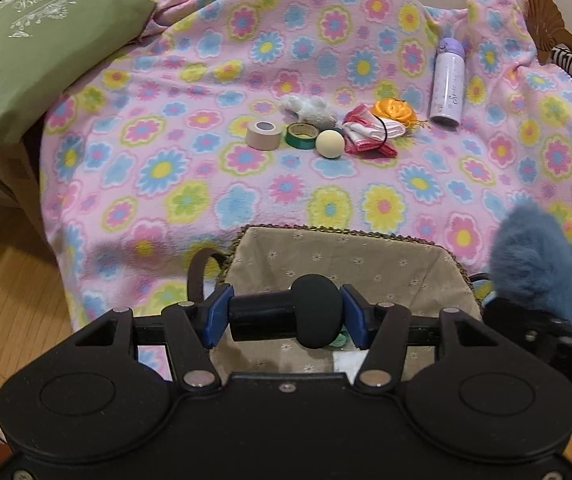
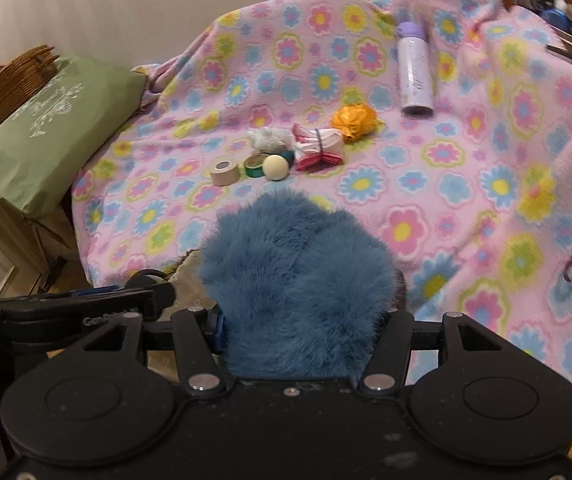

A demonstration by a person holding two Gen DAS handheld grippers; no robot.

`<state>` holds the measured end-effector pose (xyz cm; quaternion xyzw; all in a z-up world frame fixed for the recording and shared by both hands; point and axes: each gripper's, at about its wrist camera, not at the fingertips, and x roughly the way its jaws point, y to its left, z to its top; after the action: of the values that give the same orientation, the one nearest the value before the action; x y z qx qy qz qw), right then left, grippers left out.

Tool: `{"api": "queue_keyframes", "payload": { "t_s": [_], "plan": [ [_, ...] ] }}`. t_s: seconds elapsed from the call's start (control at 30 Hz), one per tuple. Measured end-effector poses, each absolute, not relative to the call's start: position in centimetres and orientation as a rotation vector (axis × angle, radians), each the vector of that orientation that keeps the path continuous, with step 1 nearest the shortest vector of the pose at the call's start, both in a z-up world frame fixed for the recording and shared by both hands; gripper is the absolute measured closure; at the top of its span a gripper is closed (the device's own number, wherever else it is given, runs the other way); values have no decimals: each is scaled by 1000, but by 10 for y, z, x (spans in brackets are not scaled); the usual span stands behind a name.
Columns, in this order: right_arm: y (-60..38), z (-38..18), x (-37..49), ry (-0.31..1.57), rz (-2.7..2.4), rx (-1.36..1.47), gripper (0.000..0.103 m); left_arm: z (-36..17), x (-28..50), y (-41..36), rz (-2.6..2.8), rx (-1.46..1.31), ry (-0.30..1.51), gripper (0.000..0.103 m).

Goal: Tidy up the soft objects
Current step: 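Lift the applicator and pom-pom and carry both over the basket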

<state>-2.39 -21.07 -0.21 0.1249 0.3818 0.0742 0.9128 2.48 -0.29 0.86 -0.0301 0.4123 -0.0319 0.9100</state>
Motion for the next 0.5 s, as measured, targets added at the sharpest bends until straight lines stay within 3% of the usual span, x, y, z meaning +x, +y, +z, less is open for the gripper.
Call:
{"api": "queue_keyframes", "payload": {
  "t_s": [0.5],
  "plan": [
    [-207, -16, -21, 903, 143, 246, 46, -8, 25, -9, -57, -39, 924, 48]
  ]
}}
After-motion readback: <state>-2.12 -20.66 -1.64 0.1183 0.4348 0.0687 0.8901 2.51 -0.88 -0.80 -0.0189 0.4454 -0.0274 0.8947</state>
